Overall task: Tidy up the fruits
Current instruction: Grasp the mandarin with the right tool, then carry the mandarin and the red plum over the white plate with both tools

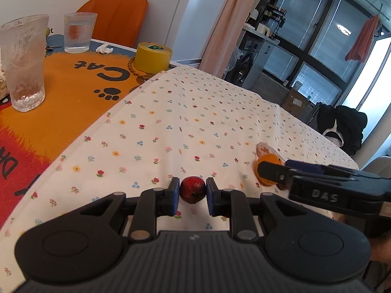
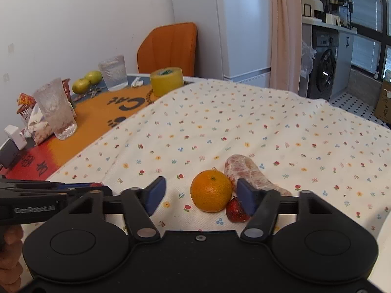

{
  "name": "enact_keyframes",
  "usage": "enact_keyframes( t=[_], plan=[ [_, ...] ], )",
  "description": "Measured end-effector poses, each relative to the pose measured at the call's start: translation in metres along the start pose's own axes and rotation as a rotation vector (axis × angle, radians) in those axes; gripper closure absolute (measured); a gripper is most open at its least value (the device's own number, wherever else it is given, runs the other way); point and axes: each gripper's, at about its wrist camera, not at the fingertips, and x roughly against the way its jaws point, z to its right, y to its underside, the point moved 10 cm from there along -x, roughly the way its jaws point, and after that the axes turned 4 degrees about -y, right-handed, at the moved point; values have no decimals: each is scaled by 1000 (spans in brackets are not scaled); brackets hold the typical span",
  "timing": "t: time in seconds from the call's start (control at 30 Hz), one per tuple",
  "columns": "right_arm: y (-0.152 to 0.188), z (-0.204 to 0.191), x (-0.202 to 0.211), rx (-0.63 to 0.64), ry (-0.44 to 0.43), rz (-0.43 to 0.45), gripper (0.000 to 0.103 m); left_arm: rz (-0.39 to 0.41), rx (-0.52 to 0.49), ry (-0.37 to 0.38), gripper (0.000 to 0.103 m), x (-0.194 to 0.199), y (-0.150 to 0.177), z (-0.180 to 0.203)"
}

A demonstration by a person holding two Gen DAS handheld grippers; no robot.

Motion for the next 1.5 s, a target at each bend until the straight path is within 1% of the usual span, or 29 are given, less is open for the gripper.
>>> enact_keyframes(
  t=[0.03,0.07,0.1,0.13,0.2,0.3,0.43,0.6,0.87,1.07,1.2,1.5],
  plan=[
    [1,1,-2,1,12,-7,53,1,3,1,82,1,0,0],
    [2,2,-3,8,28,-7,62,2,4,3,82,2,-1,-1],
    [2,3,-2,11,35,-6,67,4,5,3,82,3,-1,-1],
    [2,3,-1,2,22,-9,68,6,6,0,82,4,-1,-2],
    [3,3,2,-16,-1,-13,68,7,11,-2,82,6,-2,-3],
    [5,0,8,1,4,-9,69,14,10,-3,82,9,-1,-4],
    [8,-2,17,-9,0,0,69,25,5,1,82,17,-2,0],
    [8,0,32,-11,14,16,69,47,-14,17,82,26,-3,10],
    [15,9,57,-28,31,43,69,48,-51,48,82,32,0,32],
    [20,25,80,-46,52,68,70,53,-83,66,82,36,3,54],
    [21,38,98,-54,77,91,69,58,-105,91,82,37,5,74],
    [34,88,141,-119,170,132,70,53,-165,159,82,34,11,125]
  ],
)
